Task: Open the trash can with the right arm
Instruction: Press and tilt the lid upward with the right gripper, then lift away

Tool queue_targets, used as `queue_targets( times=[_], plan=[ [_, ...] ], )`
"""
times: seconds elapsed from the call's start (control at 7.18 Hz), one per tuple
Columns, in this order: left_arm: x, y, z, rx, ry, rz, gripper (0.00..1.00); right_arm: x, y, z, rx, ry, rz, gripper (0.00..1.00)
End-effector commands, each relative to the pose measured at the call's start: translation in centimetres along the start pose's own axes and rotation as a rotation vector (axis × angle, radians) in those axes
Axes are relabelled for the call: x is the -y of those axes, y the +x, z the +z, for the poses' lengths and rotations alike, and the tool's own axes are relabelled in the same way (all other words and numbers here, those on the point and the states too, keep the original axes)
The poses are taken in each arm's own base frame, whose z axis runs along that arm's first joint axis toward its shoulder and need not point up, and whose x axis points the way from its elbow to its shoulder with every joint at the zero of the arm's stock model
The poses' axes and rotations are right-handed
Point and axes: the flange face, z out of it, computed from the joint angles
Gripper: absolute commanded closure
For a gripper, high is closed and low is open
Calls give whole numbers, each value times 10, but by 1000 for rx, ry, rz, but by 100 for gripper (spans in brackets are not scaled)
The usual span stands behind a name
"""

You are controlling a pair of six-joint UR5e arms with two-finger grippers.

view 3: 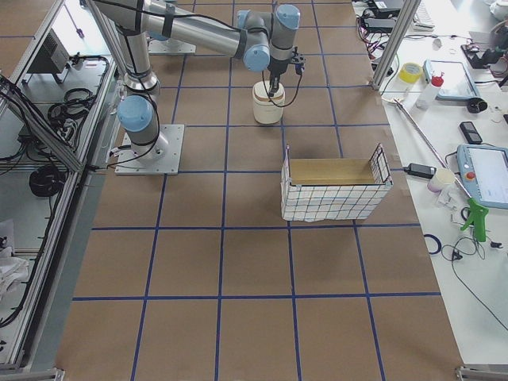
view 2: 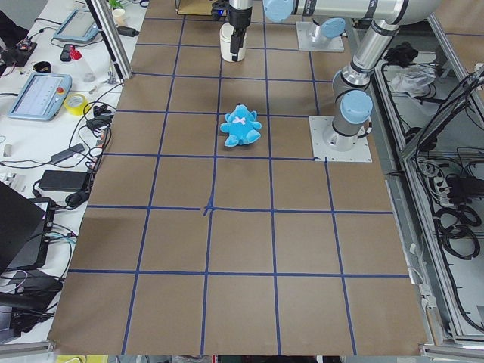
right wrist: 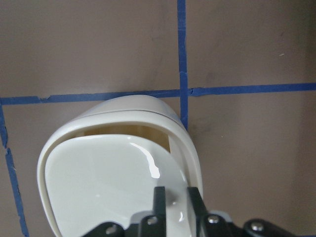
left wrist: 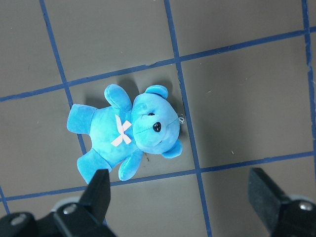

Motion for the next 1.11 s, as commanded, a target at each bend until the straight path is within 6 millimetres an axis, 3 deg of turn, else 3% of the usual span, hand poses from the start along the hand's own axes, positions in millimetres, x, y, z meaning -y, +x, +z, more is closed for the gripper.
queue_targets(
  times=[0.0, 0.56, 0.84, 0.97],
  plan=[
    [0, 0, 0, 0, 0, 0, 0, 2, 0, -53, 7, 79, 0, 0],
    [0, 0, 0, 0, 0, 0, 0, -13, 8, -117, -3, 104, 8, 0],
    [0, 0, 0, 0, 0, 0, 0, -44, 10, -151, 3, 119, 2, 0],
    [0, 0, 0, 0, 0, 0, 0, -49, 13, -153, 4, 105, 5, 0]
  ],
)
